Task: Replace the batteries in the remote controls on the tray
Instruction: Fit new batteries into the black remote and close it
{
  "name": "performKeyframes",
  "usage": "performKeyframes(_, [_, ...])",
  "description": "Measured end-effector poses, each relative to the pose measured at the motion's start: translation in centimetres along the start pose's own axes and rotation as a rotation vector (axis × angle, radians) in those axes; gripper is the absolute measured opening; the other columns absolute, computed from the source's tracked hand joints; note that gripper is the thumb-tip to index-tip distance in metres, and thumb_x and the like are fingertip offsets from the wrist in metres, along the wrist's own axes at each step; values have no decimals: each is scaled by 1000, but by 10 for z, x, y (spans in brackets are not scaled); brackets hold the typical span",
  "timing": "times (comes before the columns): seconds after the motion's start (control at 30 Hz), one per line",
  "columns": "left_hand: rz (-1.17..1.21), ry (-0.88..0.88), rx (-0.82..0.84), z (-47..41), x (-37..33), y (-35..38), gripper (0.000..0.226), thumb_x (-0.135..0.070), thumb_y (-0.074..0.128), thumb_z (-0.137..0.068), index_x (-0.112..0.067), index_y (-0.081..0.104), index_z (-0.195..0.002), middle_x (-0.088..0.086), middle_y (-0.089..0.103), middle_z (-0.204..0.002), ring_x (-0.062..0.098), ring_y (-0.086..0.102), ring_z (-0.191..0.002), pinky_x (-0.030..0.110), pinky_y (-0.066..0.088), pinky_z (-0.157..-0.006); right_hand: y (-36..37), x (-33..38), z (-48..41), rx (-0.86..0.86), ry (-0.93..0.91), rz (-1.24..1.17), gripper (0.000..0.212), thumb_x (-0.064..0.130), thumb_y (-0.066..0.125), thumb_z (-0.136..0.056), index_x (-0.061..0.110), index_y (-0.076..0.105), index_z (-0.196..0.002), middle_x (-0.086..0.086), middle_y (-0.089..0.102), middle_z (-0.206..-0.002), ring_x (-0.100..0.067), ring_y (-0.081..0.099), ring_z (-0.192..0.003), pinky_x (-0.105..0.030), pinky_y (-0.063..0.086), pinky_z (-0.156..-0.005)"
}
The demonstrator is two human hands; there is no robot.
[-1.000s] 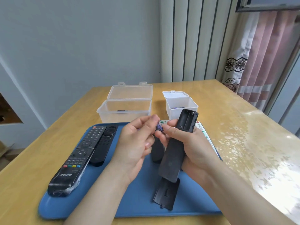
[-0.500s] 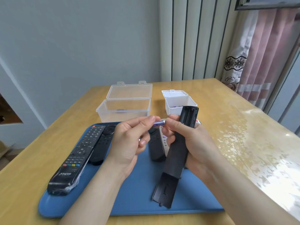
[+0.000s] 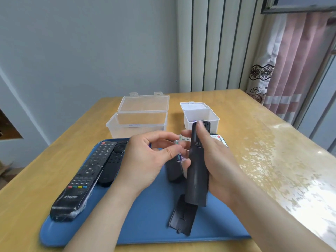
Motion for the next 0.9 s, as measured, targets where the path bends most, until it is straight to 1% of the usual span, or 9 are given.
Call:
performKeyframes(0.1, [141, -14, -169, -1, -2, -19, 11, -12, 77, -74, -18, 74, -83, -3, 68, -66, 5, 44, -40, 12, 36, -45, 4, -7, 2, 17, 75, -58, 59, 61, 46, -92, 8, 70, -107, -14, 65, -79, -20, 60, -61, -24, 45, -45])
performKeyframes(0.17, [178, 17, -221, 0, -7, -23, 11, -19, 76, -72, -20, 74, -83, -5, 66, -63, 7, 37, -39, 14, 32, -43, 9, -13, 4, 47, 104, -51, 59, 60, 44, -94, 9, 73, -102, -17, 66, -82, -21, 61, -62, -23, 44, -44])
performKeyframes(0.33, [144, 64, -216, 8, -16, -10, 10, -7, 75, -77, -16, 73, -78, -7, 66, -60, 12, 48, -48, 15, 41, -44, 20, -20, 7, 95, 113, 6, 60, 56, 44, -96, 2, 65, -113, -17, 66, -78, -22, 60, -62, -25, 41, -45])
performKeyframes(0.43, [48, 128, -227, 10, -22, -10, 13, -3, 75, -77, -17, 73, -78, -4, 59, -55, 7, 43, -39, 12, 36, -40, 22, -19, 8, 115, 96, 10, 62, 55, 43, -97, -1, 63, -113, -15, 64, -74, -22, 57, -61, -25, 40, -45])
performKeyframes(0.5, [-42, 192, -234, 11, -28, -12, 15, -3, 75, -77, -17, 73, -78, 3, 60, -66, 5, 43, -35, 11, 35, -41, 25, -18, 8, 145, 77, 4, 63, 55, 42, -98, -3, 63, -113, -14, 62, -72, -21, 54, -60, -25, 39, -45])
performKeyframes(0.63, [-181, 251, -201, 10, -25, -10, 8, -11, 76, -80, -18, 75, -85, -3, 61, -66, 12, 55, -35, 20, 43, -47, 30, -14, 11, 186, 45, 62, 60, 52, 36, -101, 1, 62, -85, -12, 54, -61, -18, 45, -48, -23, 37, -43])
performKeyframes(0.7, [-268, 317, -201, 12, -30, -7, 9, -13, 76, -81, -16, 77, -90, -4, 63, -67, 10, 59, -37, 15, 42, -49, 28, -10, 12, 164, 25, 102, 63, 53, 34, -101, 2, 58, -75, -12, 51, -58, -18, 42, -45, -22, 36, -42])
performKeyframes(0.8, [-412, 447, -187, 16, -43, -1, 10, -17, 73, -84, -16, 77, -94, -9, 64, -71, 2, 60, -42, 13, 41, -52, 25, -6, 11, 143, -22, 136, 61, 53, 34, -101, 1, 60, -82, -13, 52, -61, -20, 43, -50, -24, 37, -43])
performKeyframes(0.9, [-594, 544, -145, 17, -46, 7, 15, -27, 64, -91, -21, 76, -96, -11, 59, -60, -2, 59, -48, 30, 50, -57, 22, -4, 11, 125, -38, 163, 64, 55, 35, -100, 6, 64, -71, -14, 51, -59, -22, 43, -50, -25, 39, -43])
Point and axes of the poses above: each hand's wrist, its own z-axis away from the middle knuckle, its own y-axis out of the palm, x = y × z, the point moved 9 cm from there along -z, towards the middle knuckle
